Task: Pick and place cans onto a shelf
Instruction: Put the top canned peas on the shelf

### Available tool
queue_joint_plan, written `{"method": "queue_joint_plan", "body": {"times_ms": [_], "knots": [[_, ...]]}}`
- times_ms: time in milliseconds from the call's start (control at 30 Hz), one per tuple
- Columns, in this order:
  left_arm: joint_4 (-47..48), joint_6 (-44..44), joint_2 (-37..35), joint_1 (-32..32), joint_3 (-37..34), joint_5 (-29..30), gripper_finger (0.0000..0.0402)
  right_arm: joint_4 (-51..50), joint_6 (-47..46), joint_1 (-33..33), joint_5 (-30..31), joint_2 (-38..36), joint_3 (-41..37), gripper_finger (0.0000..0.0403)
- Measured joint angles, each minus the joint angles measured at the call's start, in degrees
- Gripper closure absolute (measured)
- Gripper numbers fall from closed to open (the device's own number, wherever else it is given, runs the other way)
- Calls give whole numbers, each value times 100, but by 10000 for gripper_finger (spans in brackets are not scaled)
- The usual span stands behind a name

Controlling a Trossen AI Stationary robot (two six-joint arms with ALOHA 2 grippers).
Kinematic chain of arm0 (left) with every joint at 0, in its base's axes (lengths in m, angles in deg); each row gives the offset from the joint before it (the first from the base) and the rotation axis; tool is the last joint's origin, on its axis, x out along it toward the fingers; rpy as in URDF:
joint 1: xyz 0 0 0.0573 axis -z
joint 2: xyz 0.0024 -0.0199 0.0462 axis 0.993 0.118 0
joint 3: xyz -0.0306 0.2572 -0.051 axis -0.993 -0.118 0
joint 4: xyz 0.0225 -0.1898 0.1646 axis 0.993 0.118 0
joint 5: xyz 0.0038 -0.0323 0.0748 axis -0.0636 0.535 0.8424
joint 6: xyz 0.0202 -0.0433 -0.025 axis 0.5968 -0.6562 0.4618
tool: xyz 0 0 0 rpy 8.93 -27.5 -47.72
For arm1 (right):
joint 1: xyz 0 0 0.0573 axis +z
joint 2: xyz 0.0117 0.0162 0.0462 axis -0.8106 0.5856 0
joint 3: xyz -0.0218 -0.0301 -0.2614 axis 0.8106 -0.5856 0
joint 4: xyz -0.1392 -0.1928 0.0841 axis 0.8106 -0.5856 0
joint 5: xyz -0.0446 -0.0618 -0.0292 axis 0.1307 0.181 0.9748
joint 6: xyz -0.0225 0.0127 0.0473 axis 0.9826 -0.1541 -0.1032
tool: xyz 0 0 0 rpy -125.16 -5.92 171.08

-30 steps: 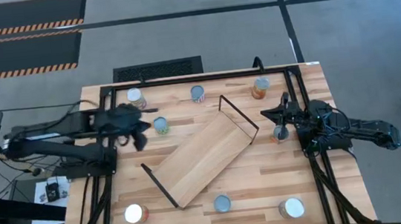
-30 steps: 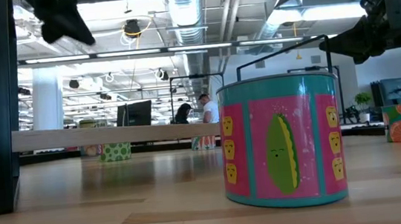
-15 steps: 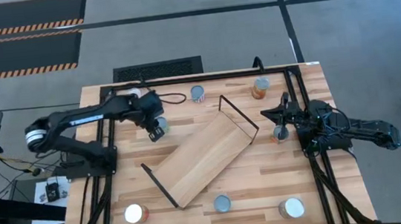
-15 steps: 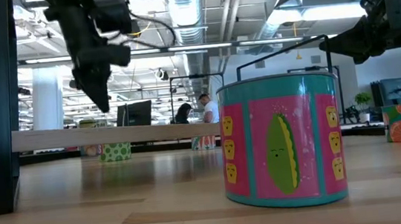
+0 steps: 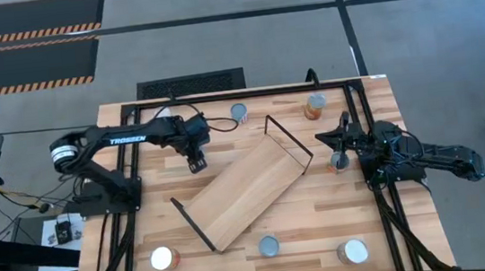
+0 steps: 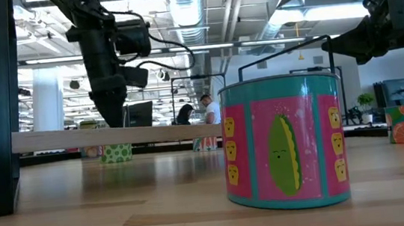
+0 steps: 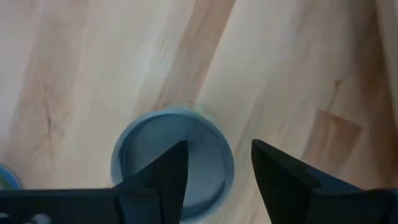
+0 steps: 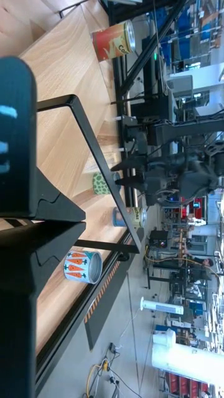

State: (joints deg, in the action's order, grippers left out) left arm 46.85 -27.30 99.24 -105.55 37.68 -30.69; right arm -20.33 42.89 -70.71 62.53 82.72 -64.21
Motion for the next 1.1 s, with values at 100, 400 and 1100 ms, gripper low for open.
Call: {"method": "queue_joint_plan", "body": {"times_ms": [100, 400, 1100], "knots": [[-6, -113, 236, 0, 35, 107, 251, 0, 0, -2, 1, 1, 2, 369], [-39, -134, 104, 53, 6, 132, 369, 0, 0, 0, 0, 1, 1, 369], [217, -537, -1712, 2524, 401, -191, 397, 0, 0, -1, 1, 0, 2, 369]]}}
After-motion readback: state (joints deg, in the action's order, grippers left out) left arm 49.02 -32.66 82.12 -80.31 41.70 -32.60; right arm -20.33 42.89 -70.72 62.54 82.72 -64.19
